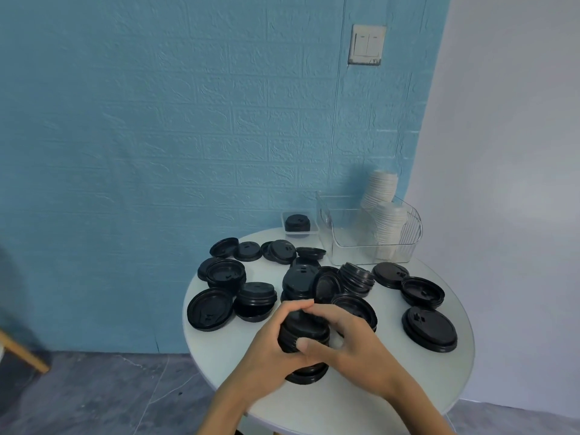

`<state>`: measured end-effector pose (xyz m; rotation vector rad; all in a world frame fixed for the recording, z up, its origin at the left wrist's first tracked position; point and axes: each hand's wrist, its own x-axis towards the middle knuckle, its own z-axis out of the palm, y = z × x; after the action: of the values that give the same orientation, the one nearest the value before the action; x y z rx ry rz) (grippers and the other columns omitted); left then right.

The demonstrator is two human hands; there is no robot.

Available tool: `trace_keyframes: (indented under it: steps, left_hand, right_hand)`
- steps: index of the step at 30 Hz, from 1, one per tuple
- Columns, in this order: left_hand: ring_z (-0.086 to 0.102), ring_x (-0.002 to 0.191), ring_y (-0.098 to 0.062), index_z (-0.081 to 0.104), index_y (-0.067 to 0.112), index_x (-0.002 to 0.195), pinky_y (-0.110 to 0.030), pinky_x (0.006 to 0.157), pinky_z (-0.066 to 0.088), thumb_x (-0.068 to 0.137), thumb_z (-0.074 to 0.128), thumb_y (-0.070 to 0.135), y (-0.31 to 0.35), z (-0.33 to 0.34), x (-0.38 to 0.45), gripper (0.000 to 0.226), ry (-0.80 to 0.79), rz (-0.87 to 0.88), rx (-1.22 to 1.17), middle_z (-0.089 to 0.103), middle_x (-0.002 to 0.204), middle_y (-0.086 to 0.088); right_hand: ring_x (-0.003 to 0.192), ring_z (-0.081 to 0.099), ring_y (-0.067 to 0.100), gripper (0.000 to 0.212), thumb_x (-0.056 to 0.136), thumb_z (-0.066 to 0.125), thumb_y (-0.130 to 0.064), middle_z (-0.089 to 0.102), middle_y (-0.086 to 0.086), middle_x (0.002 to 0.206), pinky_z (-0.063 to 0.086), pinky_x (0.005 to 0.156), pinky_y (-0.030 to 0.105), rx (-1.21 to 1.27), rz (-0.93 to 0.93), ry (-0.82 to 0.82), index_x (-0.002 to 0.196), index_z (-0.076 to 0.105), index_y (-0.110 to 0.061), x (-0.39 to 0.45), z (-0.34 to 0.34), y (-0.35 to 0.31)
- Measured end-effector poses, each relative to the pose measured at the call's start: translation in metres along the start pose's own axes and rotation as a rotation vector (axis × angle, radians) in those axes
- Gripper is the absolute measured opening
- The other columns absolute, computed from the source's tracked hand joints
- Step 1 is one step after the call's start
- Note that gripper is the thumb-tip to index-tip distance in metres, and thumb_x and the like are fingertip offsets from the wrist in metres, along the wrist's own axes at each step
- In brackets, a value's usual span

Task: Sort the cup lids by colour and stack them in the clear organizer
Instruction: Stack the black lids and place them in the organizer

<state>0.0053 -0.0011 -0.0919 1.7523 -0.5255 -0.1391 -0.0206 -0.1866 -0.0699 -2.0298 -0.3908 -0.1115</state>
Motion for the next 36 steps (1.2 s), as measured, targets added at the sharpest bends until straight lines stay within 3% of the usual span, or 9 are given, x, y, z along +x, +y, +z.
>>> trace_keyframes:
  steps: [2,7,11,13,18,21,24,31,36]
  left_hand:
    - [0.065,0.115,-0.008,0.06,0.047,0.123,-0.024,0.095,0.052,0.077,0.089,0.022,0.0,-0.001,0.001,0.06,-0.004,-0.004,-0.006,0.069,0.119,0.013]
    - [0.068,0.106,-0.012,0.064,0.043,0.109,-0.026,0.09,0.053,0.065,0.092,0.037,-0.002,-0.002,0.003,0.053,-0.004,-0.027,-0.018,0.07,0.111,0.011]
    - [0.069,0.105,-0.012,0.064,0.044,0.107,-0.024,0.089,0.053,0.062,0.093,0.04,-0.003,-0.001,0.003,0.053,0.002,-0.025,-0.036,0.07,0.11,0.012]
    - [0.069,0.105,-0.013,0.064,0.043,0.107,-0.025,0.09,0.054,0.061,0.093,0.04,-0.002,-0.001,0.003,0.054,0.006,-0.021,-0.047,0.071,0.11,0.011]
    - [0.069,0.104,-0.014,0.065,0.042,0.106,-0.033,0.096,0.055,0.063,0.094,0.034,-0.002,-0.001,0.003,0.053,0.008,-0.006,-0.056,0.07,0.11,0.011]
    - [0.069,0.105,-0.014,0.066,0.043,0.106,-0.033,0.096,0.055,0.063,0.094,0.034,-0.002,-0.001,0.003,0.053,0.011,0.004,-0.058,0.07,0.111,0.011]
    - [0.069,0.105,-0.014,0.066,0.043,0.107,-0.031,0.094,0.055,0.062,0.094,0.036,-0.002,0.0,0.003,0.054,0.011,0.008,-0.059,0.071,0.111,0.01]
    - [0.069,0.106,-0.013,0.065,0.045,0.107,-0.031,0.093,0.055,0.065,0.095,0.035,-0.001,-0.001,0.003,0.053,0.007,-0.001,-0.058,0.07,0.111,0.012]
    - [0.069,0.106,-0.012,0.065,0.045,0.107,-0.027,0.091,0.054,0.064,0.094,0.036,0.0,-0.001,0.001,0.052,0.008,-0.006,-0.059,0.07,0.111,0.013]
  right_hand:
    - [0.12,0.058,-0.005,0.034,0.082,0.08,-0.048,0.064,-0.029,0.123,0.045,0.105,0.024,-0.07,-0.022,0.047,0.114,0.072,-0.04,0.002,-0.013,-0.002]
    - [0.104,0.066,0.005,0.016,0.083,0.081,-0.038,0.07,-0.018,0.103,0.052,0.096,0.031,-0.157,-0.072,0.421,0.096,0.072,-0.037,0.013,-0.054,0.015]
    - [0.122,0.052,0.006,0.055,0.079,0.07,-0.067,0.054,-0.019,0.128,0.043,0.106,0.031,-0.437,0.11,0.226,0.126,0.06,-0.04,0.025,-0.074,0.033]
    - [0.132,0.044,0.01,0.068,0.083,0.064,-0.07,0.048,-0.014,0.139,0.037,0.111,0.029,-0.539,0.175,0.127,0.141,0.052,-0.036,0.03,-0.072,0.04]
    - [0.15,0.022,0.02,0.067,0.097,0.042,-0.066,0.024,-0.008,0.163,0.02,0.121,0.038,-0.735,0.266,-0.035,0.157,0.026,-0.042,0.035,-0.052,0.051]
    - [0.147,0.025,0.021,0.06,0.1,0.037,-0.064,0.024,-0.011,0.16,0.021,0.117,0.04,-0.763,0.274,-0.026,0.156,0.02,-0.049,0.033,-0.046,0.054]
    - [0.137,0.032,0.017,0.051,0.101,0.04,-0.062,0.031,-0.015,0.147,0.025,0.111,0.04,-0.738,0.252,-0.041,0.149,0.027,-0.056,0.031,-0.045,0.052]
    - [0.132,0.03,0.019,0.046,0.1,0.041,-0.054,0.028,-0.012,0.146,0.022,0.112,0.04,-0.791,0.265,-0.135,0.143,0.026,-0.045,0.026,-0.046,0.047]
    - [0.125,0.033,0.017,0.044,0.099,0.045,-0.046,0.031,-0.012,0.135,0.026,0.106,0.037,-0.706,0.23,-0.122,0.14,0.031,-0.053,0.024,-0.047,0.044]
